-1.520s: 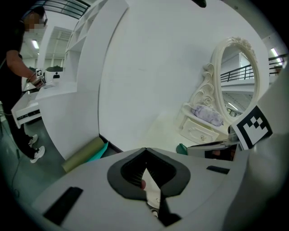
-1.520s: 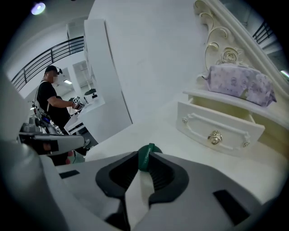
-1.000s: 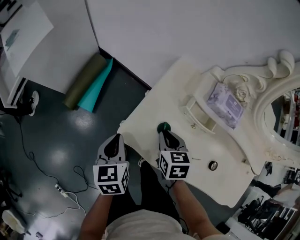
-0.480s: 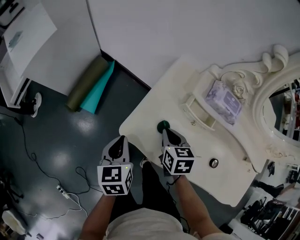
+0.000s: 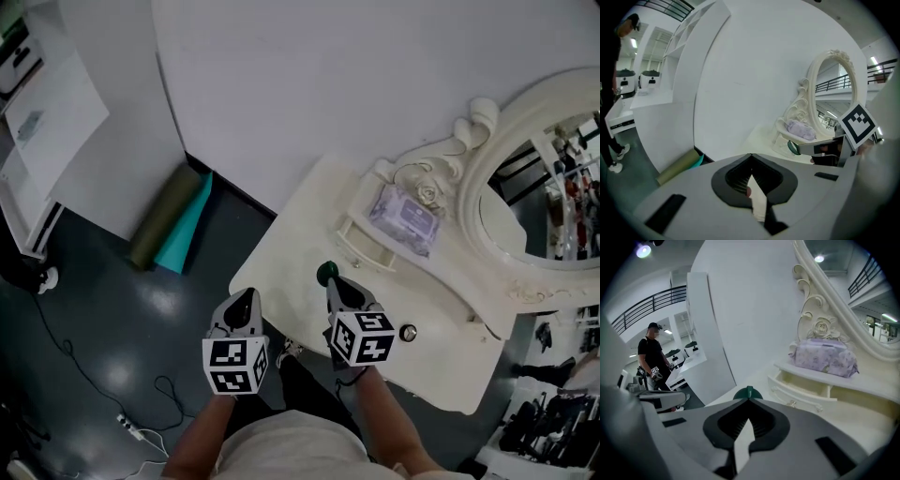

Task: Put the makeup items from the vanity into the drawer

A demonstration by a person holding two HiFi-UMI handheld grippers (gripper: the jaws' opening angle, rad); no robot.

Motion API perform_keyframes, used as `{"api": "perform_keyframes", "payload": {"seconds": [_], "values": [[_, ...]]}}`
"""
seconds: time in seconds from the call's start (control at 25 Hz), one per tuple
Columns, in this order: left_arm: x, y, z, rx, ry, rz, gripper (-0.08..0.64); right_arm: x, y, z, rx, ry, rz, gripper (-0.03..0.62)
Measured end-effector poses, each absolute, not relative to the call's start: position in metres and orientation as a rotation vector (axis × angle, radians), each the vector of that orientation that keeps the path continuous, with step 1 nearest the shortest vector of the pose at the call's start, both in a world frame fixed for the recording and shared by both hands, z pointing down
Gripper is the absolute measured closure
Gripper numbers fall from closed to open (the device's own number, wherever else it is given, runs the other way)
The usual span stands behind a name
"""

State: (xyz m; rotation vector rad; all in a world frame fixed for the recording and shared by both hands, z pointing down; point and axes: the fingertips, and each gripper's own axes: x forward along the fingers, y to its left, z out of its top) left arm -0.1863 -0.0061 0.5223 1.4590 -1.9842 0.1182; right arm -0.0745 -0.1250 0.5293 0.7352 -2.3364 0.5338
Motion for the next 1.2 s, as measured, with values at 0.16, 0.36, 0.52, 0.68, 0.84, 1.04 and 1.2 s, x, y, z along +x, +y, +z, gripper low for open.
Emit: {"api": "perform_keyframes", "payload": {"seconds": [0.16, 0.36, 0.52, 0.68, 0.84, 1.04, 1.2], "values": [[-0.180, -0.024, 0.507, 1.527, -1.971, 0.127, 0.555, -0.059, -0.137, 0.511, 0.803, -2.347, 0.530, 0.575], [-0.169, -0.050, 0.496, 1.610, -1.935, 0.150, 0.555, -0.046, -0.153, 0.500, 0.858, -2.346, 0.535, 0.575], [-0.163, -0.072, 0.491, 1.655, -1.919, 0.158, 0.555, -0.037, -0.168, 0.499, 0.879, -2.321, 0.523, 0.575], [-0.159, -0.090, 0.493, 1.660, -1.906, 0.154, 0.555, -0.031, -0.182, 0.504, 0.860, -2.290, 0.539, 0.574], [-0.154, -0.104, 0.499, 1.662, -1.888, 0.170, 0.555, -0.031, -0.196, 0.511, 0.802, -2.255, 0.546, 0.574], [-0.153, -0.120, 0.506, 1.639, -1.887, 0.173, 0.555, -0.035, -0.210, 0.524, 0.732, -2.213, 0.549, 0.574], [-0.153, -0.126, 0.508, 1.623, -1.899, 0.183, 0.555, -0.037, -0.216, 0.532, 0.691, -2.208, 0.570, 0.574]]}}
